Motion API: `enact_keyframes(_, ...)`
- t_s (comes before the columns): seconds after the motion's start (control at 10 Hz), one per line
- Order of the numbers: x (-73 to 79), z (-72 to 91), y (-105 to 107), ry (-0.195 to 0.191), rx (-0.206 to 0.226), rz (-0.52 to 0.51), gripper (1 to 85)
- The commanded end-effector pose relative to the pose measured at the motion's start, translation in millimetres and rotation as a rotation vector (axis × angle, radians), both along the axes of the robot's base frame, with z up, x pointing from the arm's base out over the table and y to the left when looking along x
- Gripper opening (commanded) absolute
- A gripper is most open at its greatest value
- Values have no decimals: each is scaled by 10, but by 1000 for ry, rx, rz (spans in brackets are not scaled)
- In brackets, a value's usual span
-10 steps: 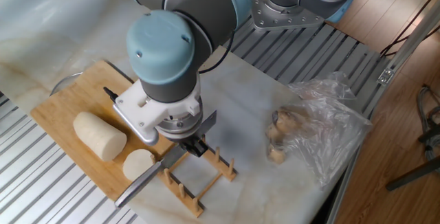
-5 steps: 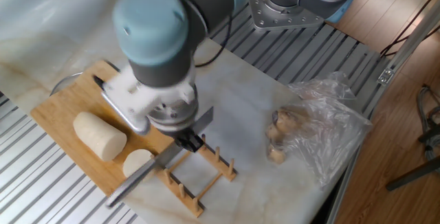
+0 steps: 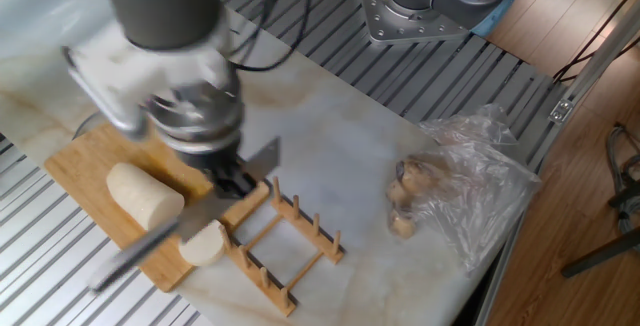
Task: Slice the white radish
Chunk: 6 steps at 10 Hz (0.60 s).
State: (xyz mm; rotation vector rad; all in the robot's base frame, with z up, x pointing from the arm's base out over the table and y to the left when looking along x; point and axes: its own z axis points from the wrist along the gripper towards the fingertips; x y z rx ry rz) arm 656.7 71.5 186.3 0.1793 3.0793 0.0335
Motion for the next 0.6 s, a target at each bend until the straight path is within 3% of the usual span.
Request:
enact_keyframes(0.0, 318, 235, -372, -61, 7, 47, 13)
enact_keyframes(0.2, 540, 195, -674, -108, -2, 90, 13)
enact_keyframes(0.5, 623, 98, -978, -94, -31, 126, 13)
